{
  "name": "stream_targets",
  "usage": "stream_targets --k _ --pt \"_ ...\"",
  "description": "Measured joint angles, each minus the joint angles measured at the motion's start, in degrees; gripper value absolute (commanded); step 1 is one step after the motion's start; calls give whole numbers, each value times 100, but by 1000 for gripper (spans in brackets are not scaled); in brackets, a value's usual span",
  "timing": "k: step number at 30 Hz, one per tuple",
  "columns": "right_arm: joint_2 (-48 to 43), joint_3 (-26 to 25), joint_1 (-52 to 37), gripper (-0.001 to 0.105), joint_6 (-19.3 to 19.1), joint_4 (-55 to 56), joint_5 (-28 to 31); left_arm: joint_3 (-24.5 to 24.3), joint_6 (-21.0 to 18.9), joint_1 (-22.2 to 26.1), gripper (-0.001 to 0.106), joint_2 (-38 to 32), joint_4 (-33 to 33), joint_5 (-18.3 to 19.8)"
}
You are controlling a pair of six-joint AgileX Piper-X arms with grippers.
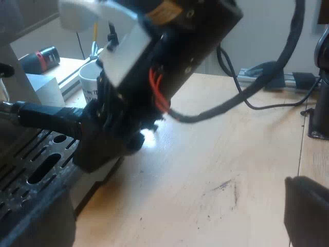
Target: Grind coffee beans and then tamp
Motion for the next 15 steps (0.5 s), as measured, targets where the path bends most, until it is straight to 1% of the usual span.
stream_targets --k 6,15 --pt "60 205 -20 60 0 -369 -8 0 0 0 84 0 0 0" --pt "60 291 -20 60 -30 -510 8 0 0 0 84 0 0 0"
